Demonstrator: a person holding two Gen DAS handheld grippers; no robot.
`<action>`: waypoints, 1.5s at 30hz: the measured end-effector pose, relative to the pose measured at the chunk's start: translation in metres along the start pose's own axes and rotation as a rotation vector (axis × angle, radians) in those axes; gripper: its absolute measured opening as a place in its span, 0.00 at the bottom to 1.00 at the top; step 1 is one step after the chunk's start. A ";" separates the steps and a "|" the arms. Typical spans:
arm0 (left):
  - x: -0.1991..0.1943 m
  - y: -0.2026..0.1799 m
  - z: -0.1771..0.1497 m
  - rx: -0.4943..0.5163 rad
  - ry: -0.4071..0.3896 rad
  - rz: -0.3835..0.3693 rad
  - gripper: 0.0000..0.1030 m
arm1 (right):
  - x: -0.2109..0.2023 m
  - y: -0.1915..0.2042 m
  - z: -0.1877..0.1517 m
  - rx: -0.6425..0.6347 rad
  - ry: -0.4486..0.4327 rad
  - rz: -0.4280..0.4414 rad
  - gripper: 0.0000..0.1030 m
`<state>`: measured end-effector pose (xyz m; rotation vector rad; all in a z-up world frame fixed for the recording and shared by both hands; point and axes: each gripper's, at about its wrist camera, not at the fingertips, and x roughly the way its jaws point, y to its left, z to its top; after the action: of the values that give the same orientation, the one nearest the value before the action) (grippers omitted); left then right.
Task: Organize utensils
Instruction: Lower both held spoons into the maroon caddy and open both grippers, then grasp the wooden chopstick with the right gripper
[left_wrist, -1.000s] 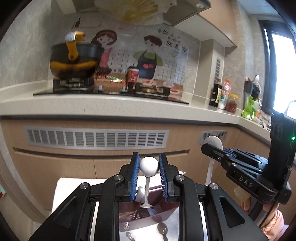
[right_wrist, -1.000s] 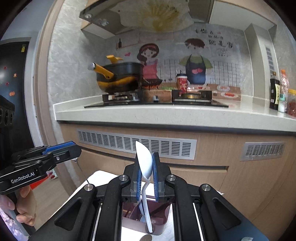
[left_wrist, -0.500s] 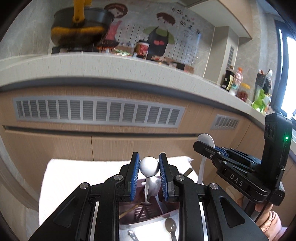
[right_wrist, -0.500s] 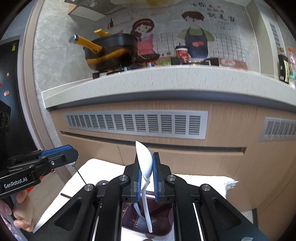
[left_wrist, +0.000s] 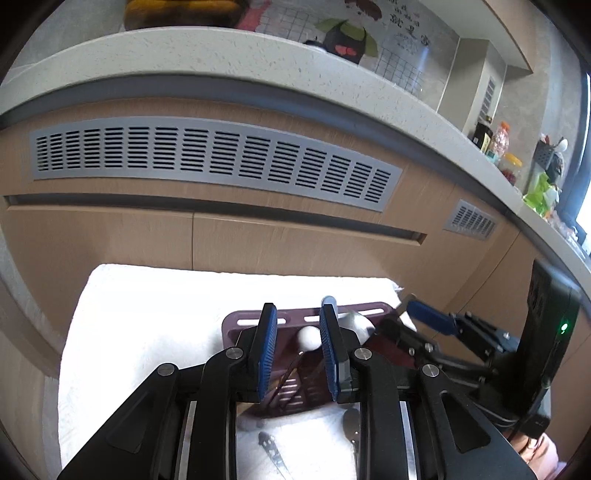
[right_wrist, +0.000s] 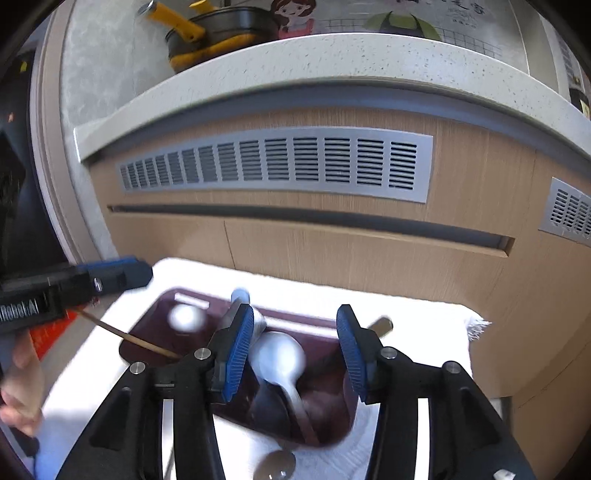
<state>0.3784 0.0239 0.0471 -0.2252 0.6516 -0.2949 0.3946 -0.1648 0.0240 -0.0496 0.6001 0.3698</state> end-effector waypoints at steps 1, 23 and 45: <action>-0.005 0.000 -0.003 -0.003 -0.007 -0.002 0.34 | -0.003 0.000 -0.004 0.006 0.004 0.002 0.46; -0.058 -0.006 -0.152 0.031 0.167 0.131 0.54 | -0.083 0.029 -0.113 -0.121 0.098 -0.198 1.00; -0.038 0.011 -0.185 -0.045 0.303 0.136 0.54 | -0.055 0.074 -0.177 -0.151 0.353 0.092 0.04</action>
<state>0.2361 0.0261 -0.0783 -0.1794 0.9693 -0.1848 0.2304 -0.1404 -0.0874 -0.2362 0.9240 0.5002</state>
